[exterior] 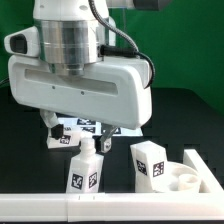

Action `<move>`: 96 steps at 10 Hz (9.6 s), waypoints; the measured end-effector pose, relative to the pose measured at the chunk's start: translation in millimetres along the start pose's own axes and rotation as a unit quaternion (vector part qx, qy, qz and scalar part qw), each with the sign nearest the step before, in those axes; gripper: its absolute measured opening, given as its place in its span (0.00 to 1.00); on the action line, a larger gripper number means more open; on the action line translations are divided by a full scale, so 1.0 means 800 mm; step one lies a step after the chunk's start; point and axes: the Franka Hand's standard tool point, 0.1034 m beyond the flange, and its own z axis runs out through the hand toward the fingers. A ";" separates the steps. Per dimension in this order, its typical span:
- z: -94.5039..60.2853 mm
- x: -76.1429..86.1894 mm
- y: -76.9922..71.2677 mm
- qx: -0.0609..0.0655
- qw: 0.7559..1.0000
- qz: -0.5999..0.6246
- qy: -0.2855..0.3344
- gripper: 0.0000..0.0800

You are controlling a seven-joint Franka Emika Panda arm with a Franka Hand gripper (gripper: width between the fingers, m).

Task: Assemble stool

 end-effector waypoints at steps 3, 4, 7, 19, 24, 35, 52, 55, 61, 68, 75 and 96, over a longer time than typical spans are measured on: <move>0.030 -0.013 0.005 0.008 0.995 0.014 -0.096 0.81; 0.045 -0.040 0.000 0.008 0.987 0.012 -0.160 0.81; 0.032 -0.028 0.002 -0.003 0.972 0.030 -0.232 0.81; 0.071 -0.002 0.008 -0.016 0.971 0.049 -0.231 0.81; 0.069 0.001 0.010 -0.017 0.973 0.042 -0.225 0.42; 0.082 -0.098 -0.003 0.033 0.979 -0.052 0.196 0.42; 0.126 -0.215 0.031 0.027 0.972 -0.030 0.232 0.71; 0.104 -0.186 0.025 0.024 0.989 -0.031 0.140 0.81; 0.081 -0.130 0.019 0.024 0.995 -0.020 -0.090 0.81; 0.074 -0.145 0.052 0.032 0.956 -0.079 -0.279 0.81; 0.113 -0.182 0.041 -0.002 0.935 -0.004 -0.355 0.81; 0.043 -0.170 0.017 -0.034 0.972 0.001 -0.234 0.42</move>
Offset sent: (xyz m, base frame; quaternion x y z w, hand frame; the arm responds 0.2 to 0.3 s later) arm 0.0010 0.0207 -0.0156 0.0830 -0.2498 0.0185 0.9646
